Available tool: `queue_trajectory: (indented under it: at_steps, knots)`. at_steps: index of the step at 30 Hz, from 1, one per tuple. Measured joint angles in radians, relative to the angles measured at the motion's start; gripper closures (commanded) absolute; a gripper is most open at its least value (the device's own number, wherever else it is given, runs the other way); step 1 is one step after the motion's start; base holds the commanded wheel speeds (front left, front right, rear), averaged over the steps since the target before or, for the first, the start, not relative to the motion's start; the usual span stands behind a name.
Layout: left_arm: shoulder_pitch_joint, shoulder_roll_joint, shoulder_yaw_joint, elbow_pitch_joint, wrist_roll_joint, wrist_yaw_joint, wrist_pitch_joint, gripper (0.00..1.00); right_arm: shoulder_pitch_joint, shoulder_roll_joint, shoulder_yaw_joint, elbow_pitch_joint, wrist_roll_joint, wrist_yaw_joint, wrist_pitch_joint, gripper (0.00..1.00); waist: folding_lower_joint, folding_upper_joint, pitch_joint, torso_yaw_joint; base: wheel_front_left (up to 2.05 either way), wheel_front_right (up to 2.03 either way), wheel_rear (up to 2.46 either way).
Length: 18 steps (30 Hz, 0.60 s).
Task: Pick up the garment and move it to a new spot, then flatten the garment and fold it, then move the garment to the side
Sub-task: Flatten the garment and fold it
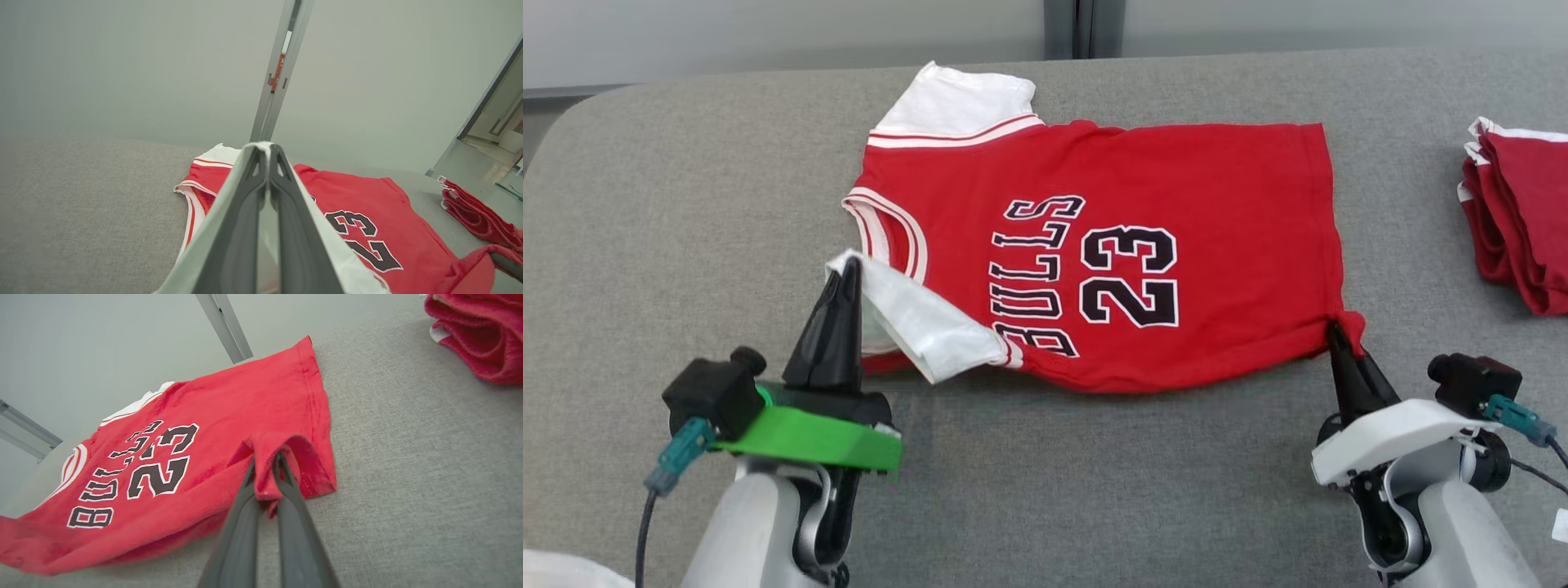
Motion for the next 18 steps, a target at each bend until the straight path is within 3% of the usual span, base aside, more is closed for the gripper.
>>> queue_trajectory:
  at_steps: [16,17,18]
  knots:
    - [-0.276,-0.039,0.058,0.273,0.032,0.000,-0.002,1.00,-0.215,0.024,-0.026,0.173,-0.044,0.000,-0.075,1.00,0.0000,0.0000,0.123,-0.051,0.00,0.00,0.00]
    - [-0.285,-0.042,0.065,0.282,0.035,0.000,-0.002,1.00,-0.225,0.025,-0.024,0.181,-0.045,0.000,-0.083,0.90,0.0000,0.0000,0.127,-0.053,0.00,0.00,0.00]
    - [-0.291,-0.044,0.074,0.289,0.038,0.000,-0.002,1.00,-0.235,0.025,-0.021,0.186,-0.045,0.000,-0.090,0.70,0.0000,0.0000,0.130,-0.054,0.00,0.00,0.00]
